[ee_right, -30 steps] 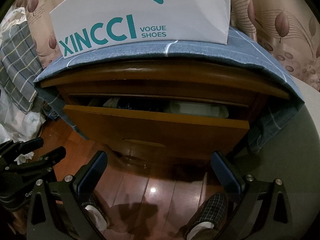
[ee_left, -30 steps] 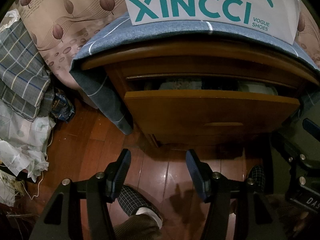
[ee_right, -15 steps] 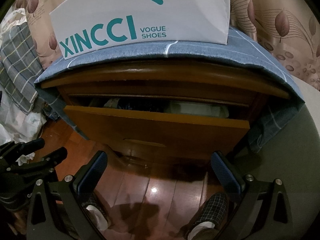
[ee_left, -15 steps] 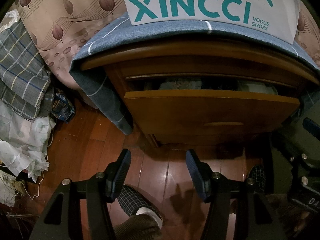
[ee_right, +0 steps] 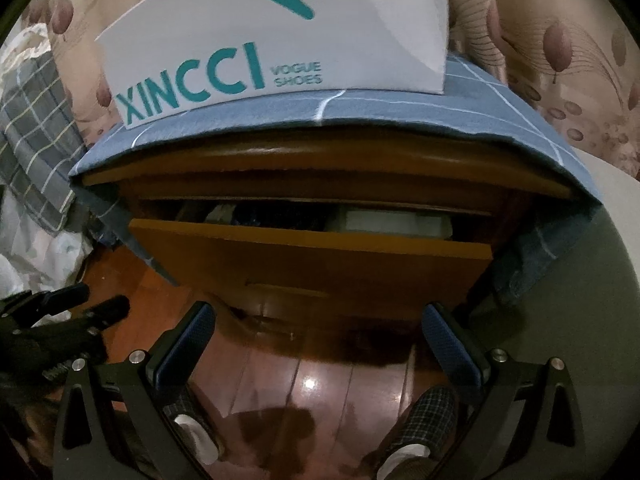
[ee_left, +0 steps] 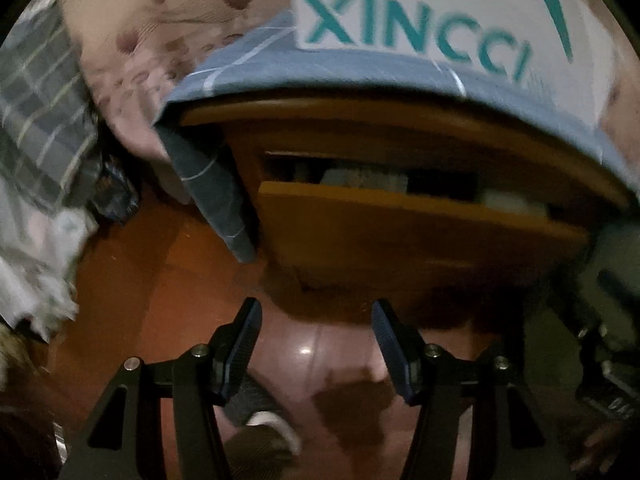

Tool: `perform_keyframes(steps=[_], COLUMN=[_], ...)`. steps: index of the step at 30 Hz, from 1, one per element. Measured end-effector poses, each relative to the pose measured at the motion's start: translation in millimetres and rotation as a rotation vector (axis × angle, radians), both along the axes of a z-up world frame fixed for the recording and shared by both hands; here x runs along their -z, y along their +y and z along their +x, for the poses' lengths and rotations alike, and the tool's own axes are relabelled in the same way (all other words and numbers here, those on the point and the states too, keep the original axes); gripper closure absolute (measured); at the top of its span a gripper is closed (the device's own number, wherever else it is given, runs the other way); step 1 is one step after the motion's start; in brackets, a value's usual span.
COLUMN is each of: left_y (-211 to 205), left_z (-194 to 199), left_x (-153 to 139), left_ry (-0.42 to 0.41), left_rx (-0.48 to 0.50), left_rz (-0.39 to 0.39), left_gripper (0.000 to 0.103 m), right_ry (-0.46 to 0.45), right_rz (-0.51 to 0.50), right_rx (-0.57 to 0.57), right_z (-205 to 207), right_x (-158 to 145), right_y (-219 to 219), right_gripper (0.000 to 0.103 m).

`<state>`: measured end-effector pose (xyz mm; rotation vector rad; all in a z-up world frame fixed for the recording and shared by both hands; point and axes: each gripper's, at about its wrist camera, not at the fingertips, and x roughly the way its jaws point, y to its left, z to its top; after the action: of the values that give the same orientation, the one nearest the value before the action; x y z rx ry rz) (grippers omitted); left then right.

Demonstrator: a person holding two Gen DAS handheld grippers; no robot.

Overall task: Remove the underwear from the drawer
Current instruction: 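Hook the drawer front with the left gripper and pull it open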

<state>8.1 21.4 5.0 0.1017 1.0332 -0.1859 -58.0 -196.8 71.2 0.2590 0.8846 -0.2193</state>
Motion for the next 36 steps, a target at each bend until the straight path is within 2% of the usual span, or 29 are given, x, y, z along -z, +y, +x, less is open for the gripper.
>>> perform_keyframes(steps=[2, 3, 5, 7, 10, 15, 19, 21, 25, 28, 30, 32, 36], left_y=[12, 22, 34, 45, 50, 47, 41, 46, 46, 48, 48, 48, 52], left_z=[4, 8, 14, 21, 35, 56, 73, 81, 87, 88, 90, 90, 87], left_x=[-5, -6, -4, 7, 25, 39, 52, 59, 70, 72, 76, 72, 88], left_ry=[0.014, 0.03, 0.062, 0.116, 0.191, 0.2, 0.229, 0.254, 0.261, 0.25, 0.254, 0.253, 0.272], left_rx=[-0.03, -0.071, -0.125, -0.213, -0.292, -0.38, -0.443, -0.485, -0.527, -0.54, -0.548, -0.551, -0.589], left_rz=[-0.094, -0.172, -0.265, -0.359, -0.468, -0.612, -0.698, -0.771, -0.808, -0.816, -0.849, -0.859, -0.911], left_gripper=[0.044, 0.044, 0.038, 0.037, 0.037, 0.034, 0.033, 0.033, 0.032, 0.023, 0.021, 0.017, 0.009], right_ry=[-0.007, -0.01, -0.018, -0.022, -0.025, -0.024, -0.022, -0.023, -0.02, -0.024, -0.032, -0.043, -0.083], right_rz=[0.022, 0.03, 0.048, 0.05, 0.055, 0.087, 0.103, 0.11, 0.128, 0.132, 0.132, 0.11, 0.066], right_rx=[0.011, 0.02, 0.032, 0.046, 0.056, 0.067, 0.073, 0.075, 0.066, 0.066, 0.072, 0.085, 0.139], right_z=[-2, -2, -4, -6, -9, -11, -11, -10, -9, -9, -10, -12, -19], right_x=[-1, -2, -3, -5, -7, -6, -6, -6, -6, -8, -9, -13, -25], right_y=[-5, -8, -12, -14, -19, -26, -32, -33, -35, -35, -35, -37, -43], right_gripper=[0.001, 0.001, 0.001, 0.001, 0.001, 0.001, 0.001, 0.001, 0.001, 0.001, 0.001, 0.001, 0.001])
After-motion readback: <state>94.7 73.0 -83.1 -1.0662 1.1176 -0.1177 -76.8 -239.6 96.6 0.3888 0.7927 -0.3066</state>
